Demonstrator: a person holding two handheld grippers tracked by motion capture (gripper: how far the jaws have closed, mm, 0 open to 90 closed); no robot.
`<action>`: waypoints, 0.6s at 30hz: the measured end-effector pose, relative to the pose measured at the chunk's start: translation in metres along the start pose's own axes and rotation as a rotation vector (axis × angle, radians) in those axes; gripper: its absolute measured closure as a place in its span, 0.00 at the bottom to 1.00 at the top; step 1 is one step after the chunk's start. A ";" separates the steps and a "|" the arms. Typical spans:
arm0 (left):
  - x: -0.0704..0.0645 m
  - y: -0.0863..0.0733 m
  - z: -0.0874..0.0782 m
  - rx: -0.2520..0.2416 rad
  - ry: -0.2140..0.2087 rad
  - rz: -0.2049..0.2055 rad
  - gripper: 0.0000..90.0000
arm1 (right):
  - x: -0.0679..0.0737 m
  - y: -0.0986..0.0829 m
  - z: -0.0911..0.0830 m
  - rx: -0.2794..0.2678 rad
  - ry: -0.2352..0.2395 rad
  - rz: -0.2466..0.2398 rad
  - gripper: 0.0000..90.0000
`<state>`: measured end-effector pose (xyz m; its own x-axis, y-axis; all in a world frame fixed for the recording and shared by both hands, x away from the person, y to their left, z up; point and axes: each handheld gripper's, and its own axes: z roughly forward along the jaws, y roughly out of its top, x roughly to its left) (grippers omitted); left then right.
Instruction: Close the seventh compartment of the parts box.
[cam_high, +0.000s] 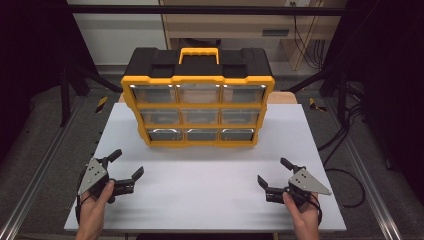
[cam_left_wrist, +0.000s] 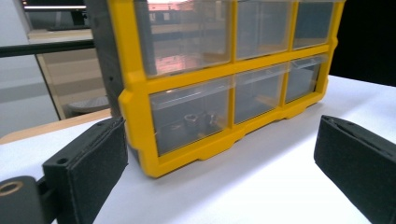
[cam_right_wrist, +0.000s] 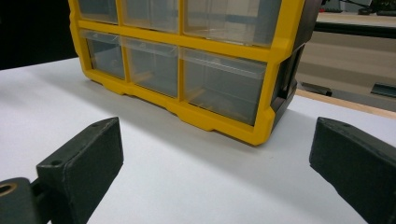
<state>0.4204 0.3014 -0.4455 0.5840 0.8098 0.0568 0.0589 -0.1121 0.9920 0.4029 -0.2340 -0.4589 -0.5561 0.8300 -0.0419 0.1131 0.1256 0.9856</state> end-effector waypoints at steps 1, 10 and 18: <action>0.001 -0.001 -0.001 -0.001 0.003 -0.002 0.03 | 0.000 0.000 0.000 0.003 0.002 0.000 0.04; 0.005 -0.008 0.000 -0.007 0.004 -0.001 0.03 | 0.000 0.000 0.000 0.004 0.004 -0.004 0.04; 0.005 -0.014 0.002 -0.012 -0.027 -0.003 0.03 | 0.000 0.000 0.000 0.004 0.006 -0.006 0.04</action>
<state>0.4238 0.3057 -0.4594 0.6059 0.7939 0.0510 0.0513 -0.1029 0.9934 0.4030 -0.2335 -0.4589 -0.5620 0.8258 -0.0465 0.1134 0.1327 0.9846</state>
